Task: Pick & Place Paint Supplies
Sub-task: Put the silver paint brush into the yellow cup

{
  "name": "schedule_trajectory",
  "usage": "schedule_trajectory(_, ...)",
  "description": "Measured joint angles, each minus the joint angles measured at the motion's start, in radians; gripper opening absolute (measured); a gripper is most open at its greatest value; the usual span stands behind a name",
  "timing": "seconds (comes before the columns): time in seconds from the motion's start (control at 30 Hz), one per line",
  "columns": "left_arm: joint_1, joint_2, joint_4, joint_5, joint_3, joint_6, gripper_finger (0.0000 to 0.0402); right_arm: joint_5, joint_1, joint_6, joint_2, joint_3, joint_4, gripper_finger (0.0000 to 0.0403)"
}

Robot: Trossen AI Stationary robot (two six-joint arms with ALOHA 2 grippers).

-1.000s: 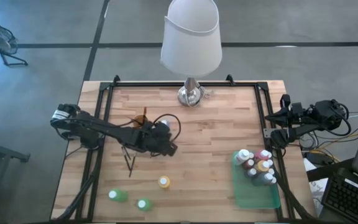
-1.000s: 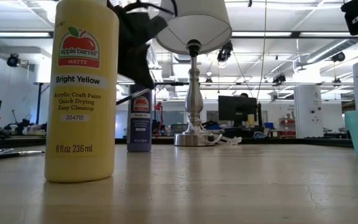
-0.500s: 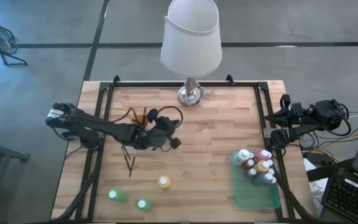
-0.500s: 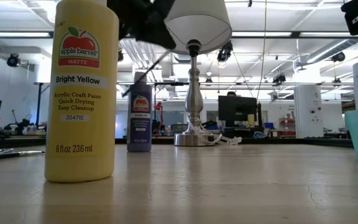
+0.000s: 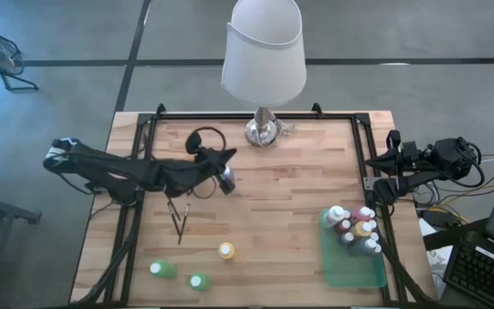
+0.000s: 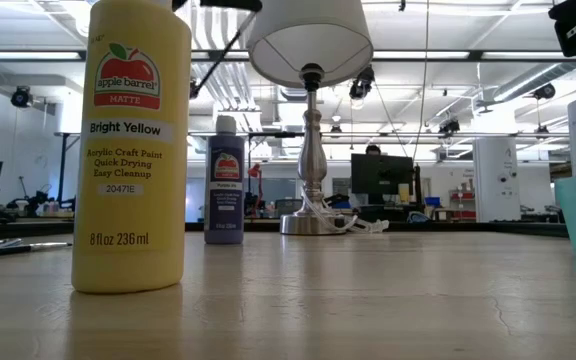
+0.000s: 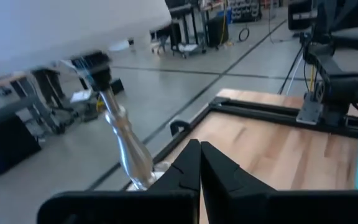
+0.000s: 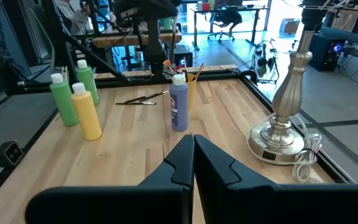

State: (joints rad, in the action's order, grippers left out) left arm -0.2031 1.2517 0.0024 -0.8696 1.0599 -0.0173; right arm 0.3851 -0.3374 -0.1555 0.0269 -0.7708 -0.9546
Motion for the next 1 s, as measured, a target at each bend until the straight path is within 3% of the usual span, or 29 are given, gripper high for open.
schedule_trajectory(0.47, 0.019, -0.113, 0.025, -0.053, -0.010, 0.195, 0.0001, 0.000, 0.000, 0.000, 0.000, 0.000, 0.000, 0.0008)
schedule_trajectory(0.67, 0.083, -0.128, 0.174, -0.037, -0.097, 0.257, 0.0002, 0.000, 0.000, 0.000, 0.000, 0.000, 0.000, 0.0008)
schedule_trajectory(0.8, 0.130, -0.155, 0.293, 0.027, -0.167, 0.308, 0.0001, 0.000, 0.000, 0.000, 0.000, 0.000, 0.000, 0.0008)
schedule_trajectory(1.0, 0.180, -0.256, 0.346, 0.050, -0.252, 0.311, 0.0001, 0.000, 0.000, 0.000, 0.000, 0.000, 0.000, 0.0008)
